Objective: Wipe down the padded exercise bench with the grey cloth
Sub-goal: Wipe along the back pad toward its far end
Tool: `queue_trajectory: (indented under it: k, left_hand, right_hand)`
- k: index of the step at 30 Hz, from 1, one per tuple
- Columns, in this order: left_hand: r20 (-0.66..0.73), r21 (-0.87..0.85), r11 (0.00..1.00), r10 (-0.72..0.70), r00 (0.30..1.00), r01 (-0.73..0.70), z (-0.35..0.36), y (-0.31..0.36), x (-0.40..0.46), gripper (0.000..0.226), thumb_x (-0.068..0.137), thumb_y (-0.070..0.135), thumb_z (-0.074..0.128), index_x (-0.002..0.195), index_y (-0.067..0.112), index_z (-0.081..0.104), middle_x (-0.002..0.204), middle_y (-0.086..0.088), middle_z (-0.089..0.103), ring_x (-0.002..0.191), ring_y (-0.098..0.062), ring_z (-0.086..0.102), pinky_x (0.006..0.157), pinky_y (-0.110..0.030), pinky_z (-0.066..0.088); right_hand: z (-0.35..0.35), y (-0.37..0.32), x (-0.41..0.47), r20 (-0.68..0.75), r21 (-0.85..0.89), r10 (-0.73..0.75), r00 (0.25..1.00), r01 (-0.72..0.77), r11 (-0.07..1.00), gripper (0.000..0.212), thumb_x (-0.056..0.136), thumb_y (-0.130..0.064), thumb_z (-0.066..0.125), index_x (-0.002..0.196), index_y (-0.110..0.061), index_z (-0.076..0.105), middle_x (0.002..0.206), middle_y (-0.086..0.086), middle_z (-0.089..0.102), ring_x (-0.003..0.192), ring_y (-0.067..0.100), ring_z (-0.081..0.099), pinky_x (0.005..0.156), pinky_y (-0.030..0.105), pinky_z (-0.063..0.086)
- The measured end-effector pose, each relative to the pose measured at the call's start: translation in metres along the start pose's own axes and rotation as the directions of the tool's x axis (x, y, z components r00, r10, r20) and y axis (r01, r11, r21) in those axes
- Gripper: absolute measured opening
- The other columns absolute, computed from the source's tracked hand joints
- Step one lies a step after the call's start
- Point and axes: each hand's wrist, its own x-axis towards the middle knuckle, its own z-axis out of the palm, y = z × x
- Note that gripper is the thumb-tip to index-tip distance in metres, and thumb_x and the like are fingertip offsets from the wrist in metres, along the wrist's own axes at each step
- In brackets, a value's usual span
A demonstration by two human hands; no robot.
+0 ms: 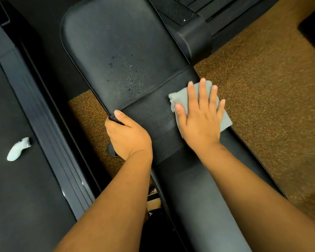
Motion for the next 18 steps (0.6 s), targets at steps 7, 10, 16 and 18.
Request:
queue_trajectory:
  k: [7,10,16,18]
  left_hand:
    - [0.001,-0.006,1.0,-0.013,1.0,0.013,0.0,0.001,0.0,0.047,0.102,0.046,0.029,0.116,0.009,0.053,0.116,-0.015,0.062,0.104,-0.038,0.058,0.079,-0.04,0.042]
    - [0.016,-0.018,1.0,-0.008,1.0,0.008,0.0,0.001,0.0,0.048,0.102,0.046,0.028,0.117,0.007,0.052,0.117,-0.016,0.061,0.105,-0.037,0.057,0.081,-0.041,0.042]
    - [0.039,-0.024,0.999,-0.024,0.999,0.024,-0.001,-0.001,0.002,0.054,0.099,0.053,0.028,0.12,0.009,0.052,0.119,-0.011,0.061,0.107,-0.034,0.058,0.082,-0.041,0.043]
    - [0.051,-0.035,0.999,-0.012,0.999,0.014,0.0,-0.003,0.002,0.06,0.094,0.062,0.029,0.119,0.013,0.052,0.119,-0.008,0.061,0.106,-0.032,0.059,0.083,-0.041,0.047]
  right_hand:
    - [0.007,-0.031,0.002,-0.005,-0.088,-0.25,0.968,0.248,0.965,0.063,0.102,-0.051,0.028,0.156,-0.019,0.022,0.164,0.006,0.014,0.15,0.036,0.007,0.117,0.063,0.007]
    - [0.001,-0.003,-0.012,0.036,-0.098,-0.424,0.905,0.426,0.9,0.061,0.102,-0.052,0.028,0.155,-0.022,0.025,0.163,0.004,0.017,0.151,0.031,0.007,0.119,0.058,0.009]
    - [0.003,-0.023,0.014,-0.047,-0.014,-0.072,0.996,0.071,0.997,0.063,0.102,-0.053,0.023,0.156,-0.022,0.019,0.164,0.004,0.013,0.151,0.032,0.003,0.119,0.058,0.004]
    - [0.005,-0.033,0.016,-0.058,-0.036,-0.029,0.998,0.027,0.999,0.063,0.102,-0.053,0.024,0.156,-0.021,0.02,0.164,0.004,0.013,0.151,0.034,0.005,0.118,0.06,0.005]
